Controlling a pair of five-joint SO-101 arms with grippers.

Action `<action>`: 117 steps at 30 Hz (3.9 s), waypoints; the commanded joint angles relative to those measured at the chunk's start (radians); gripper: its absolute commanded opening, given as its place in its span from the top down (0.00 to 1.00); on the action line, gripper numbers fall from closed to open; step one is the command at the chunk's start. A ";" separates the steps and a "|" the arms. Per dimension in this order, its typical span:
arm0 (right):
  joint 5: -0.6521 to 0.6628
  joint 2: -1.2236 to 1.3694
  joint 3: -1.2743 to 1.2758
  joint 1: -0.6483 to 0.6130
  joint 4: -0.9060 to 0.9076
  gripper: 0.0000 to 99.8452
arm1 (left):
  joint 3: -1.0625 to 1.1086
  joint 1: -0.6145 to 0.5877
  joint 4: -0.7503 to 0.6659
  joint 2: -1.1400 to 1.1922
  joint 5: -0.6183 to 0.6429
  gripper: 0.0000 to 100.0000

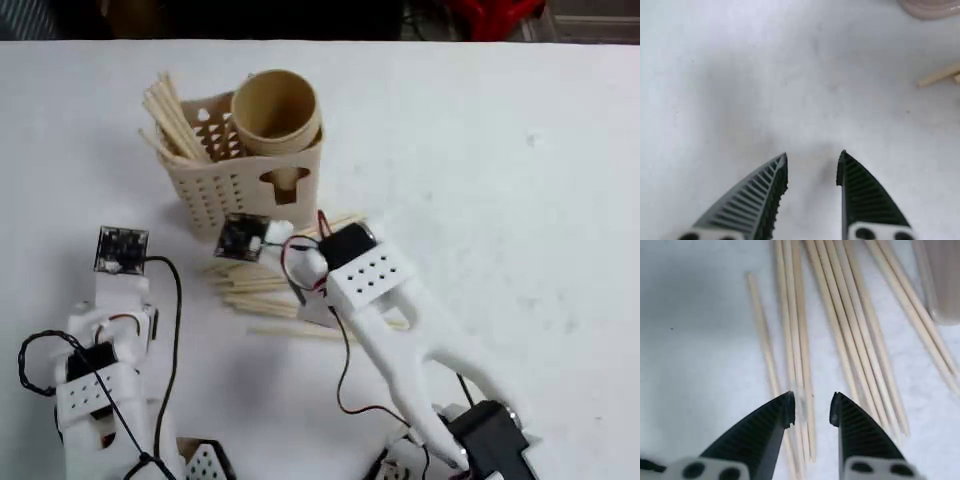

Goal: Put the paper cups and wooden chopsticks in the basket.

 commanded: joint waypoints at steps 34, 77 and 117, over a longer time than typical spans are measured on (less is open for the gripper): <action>-0.083 0.302 0.031 0.007 -0.326 0.98 | -0.006 -0.007 -0.017 -0.019 0.009 0.83; -0.749 0.355 -1.053 -0.145 -0.728 0.94 | -0.006 -0.007 -0.017 -0.019 0.009 0.83; -0.506 0.031 -0.420 -0.139 0.213 0.96 | -0.006 -0.007 -0.017 -0.019 0.009 0.83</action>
